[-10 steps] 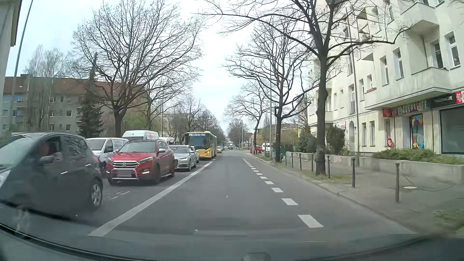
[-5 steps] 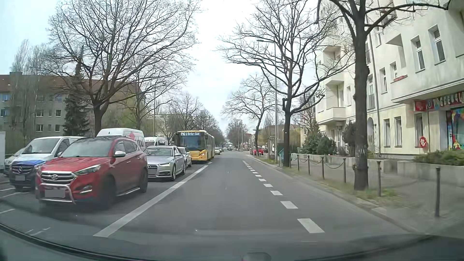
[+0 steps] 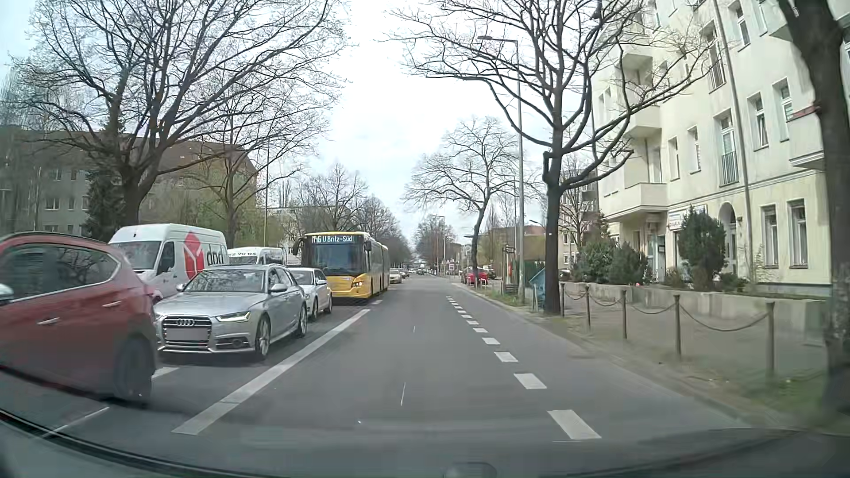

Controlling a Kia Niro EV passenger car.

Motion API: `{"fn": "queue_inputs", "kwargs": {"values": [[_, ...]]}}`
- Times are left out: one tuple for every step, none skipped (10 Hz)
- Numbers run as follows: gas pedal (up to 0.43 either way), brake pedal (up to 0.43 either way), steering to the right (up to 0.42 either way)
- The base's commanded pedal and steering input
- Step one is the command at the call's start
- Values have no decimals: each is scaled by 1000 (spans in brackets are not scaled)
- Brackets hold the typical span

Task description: Follow the waypoints while adhering to traffic rules and regulations

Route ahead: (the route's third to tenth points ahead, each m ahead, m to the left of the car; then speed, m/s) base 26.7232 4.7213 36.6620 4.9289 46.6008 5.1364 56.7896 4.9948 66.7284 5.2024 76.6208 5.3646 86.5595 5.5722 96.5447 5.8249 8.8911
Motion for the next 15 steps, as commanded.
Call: {"fn": "queue_inputs", "kwargs": {"values": [[87,0,0],[87,0,-1],[87,0,-1],[87,0,-1],[87,0,-1],[87,0,-1],[87,0,-1],[87,0,-1],[87,0,0],[79,0,0],[59,0,0],[47,0,-1],[28,0,0],[28,0,-1],[28,0,-1]]}}
